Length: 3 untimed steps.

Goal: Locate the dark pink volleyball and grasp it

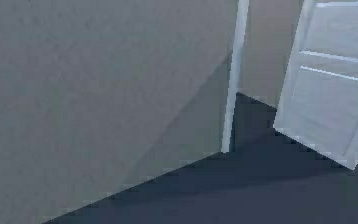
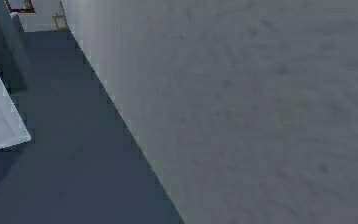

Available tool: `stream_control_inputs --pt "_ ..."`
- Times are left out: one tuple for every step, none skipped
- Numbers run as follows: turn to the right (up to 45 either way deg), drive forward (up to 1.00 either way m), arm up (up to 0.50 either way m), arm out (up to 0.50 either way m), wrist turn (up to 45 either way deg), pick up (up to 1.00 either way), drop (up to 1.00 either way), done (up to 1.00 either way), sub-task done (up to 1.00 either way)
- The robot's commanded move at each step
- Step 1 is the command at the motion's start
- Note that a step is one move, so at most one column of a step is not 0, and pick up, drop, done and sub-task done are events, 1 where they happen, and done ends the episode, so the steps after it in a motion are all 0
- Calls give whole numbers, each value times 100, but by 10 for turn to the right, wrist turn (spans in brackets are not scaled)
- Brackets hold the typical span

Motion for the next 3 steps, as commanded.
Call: stream_control_inputs --pt "-300 0 0 0 0 0 0 0 0" --pt "0 15 0 0 0 0 0 0 0" --pt "450 0 0 0 0 0 0 0 0"
